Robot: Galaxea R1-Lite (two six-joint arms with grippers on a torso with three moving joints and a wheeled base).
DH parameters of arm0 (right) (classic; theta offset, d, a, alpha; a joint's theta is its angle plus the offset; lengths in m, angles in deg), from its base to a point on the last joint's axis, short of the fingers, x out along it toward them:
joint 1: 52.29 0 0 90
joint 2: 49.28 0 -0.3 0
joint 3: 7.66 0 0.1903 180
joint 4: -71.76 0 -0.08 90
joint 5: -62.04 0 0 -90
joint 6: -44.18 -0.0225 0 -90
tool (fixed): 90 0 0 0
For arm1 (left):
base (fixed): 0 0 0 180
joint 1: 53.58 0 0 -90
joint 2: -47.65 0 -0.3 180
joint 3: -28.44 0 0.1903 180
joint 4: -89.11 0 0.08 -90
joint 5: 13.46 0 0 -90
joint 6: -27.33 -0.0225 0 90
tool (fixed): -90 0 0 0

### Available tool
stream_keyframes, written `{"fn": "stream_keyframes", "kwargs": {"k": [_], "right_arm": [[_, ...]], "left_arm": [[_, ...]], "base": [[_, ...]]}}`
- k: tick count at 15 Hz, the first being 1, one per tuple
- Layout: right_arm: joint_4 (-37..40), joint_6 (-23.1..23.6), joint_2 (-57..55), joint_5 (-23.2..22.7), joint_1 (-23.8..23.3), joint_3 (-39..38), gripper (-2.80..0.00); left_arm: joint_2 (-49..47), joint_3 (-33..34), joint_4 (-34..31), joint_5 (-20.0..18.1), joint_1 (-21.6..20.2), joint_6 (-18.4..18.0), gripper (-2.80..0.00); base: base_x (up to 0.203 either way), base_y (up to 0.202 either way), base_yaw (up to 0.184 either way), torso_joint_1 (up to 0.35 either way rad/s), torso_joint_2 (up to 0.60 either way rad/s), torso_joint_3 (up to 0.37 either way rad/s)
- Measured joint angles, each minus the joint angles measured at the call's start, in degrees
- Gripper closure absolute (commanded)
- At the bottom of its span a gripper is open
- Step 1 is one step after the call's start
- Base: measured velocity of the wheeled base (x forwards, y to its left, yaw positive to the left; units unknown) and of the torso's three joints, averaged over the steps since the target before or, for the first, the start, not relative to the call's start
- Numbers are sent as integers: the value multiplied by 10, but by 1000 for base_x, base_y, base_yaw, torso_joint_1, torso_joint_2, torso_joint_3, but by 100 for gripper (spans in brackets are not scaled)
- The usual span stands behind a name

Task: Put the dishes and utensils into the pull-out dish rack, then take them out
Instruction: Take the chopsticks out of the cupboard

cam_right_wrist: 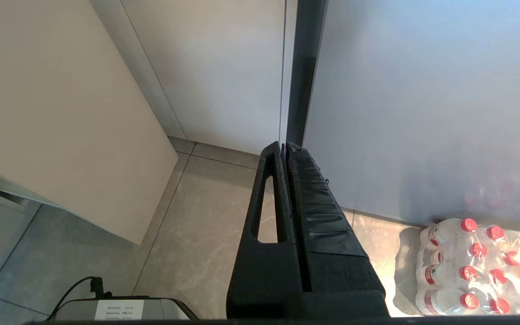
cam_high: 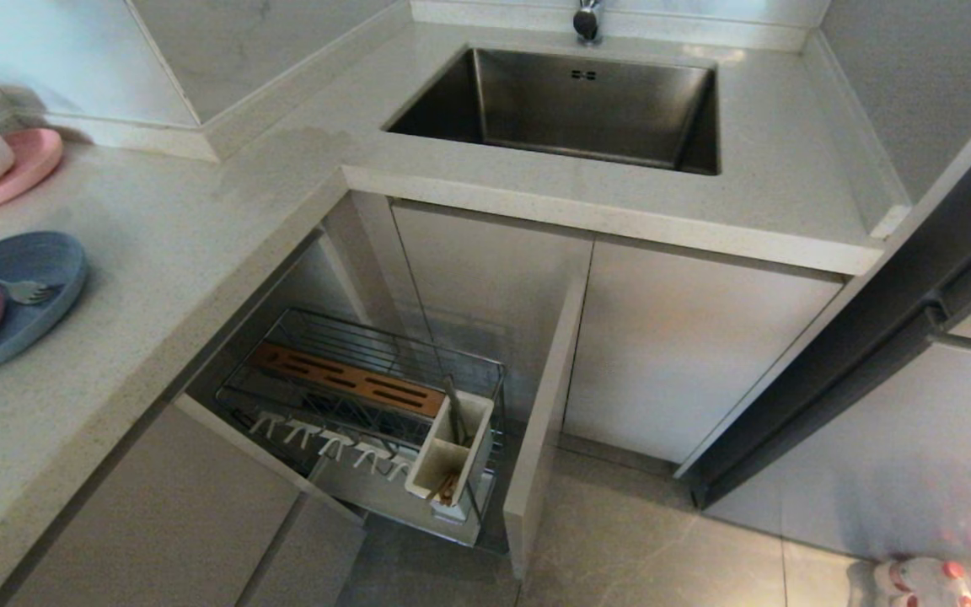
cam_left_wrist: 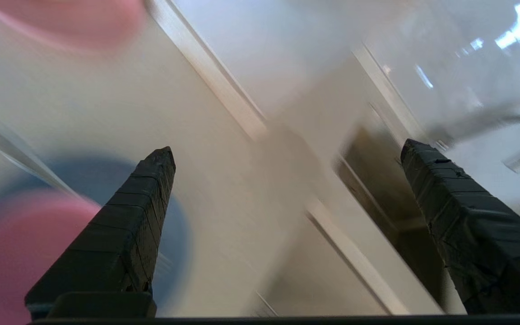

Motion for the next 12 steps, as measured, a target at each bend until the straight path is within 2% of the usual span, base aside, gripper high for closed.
{"fn": "stream_keyframes", "kwargs": {"k": [2,4,6,8,9,12], "right_arm": [[0,0,0,0,0,0,0],[0,0,0,0,0,0,0],[0,0,0,0,0,0,0],[0,0,0,0,0,0,0],[0,0,0,0,0,0,0],[0,0,0,0,0,0,0]], "left_arm": [[38,0,-69,5,31,0,-280],[73,4,-128,28,79,-9,-280],[100,10,-177,76,136,-40,-280],[120,18,-224,147,212,-78,-280],[128,27,-245,191,255,-102,0],[156,82,-283,341,362,-208,0]], "base": [[0,0,0,0,0,0],[0,0,0,0,0,0],[0,0,0,0,0,0],[0,0,0,0,0,0],[0,0,0,0,0,0],[0,0,0,0,0,0]]}}
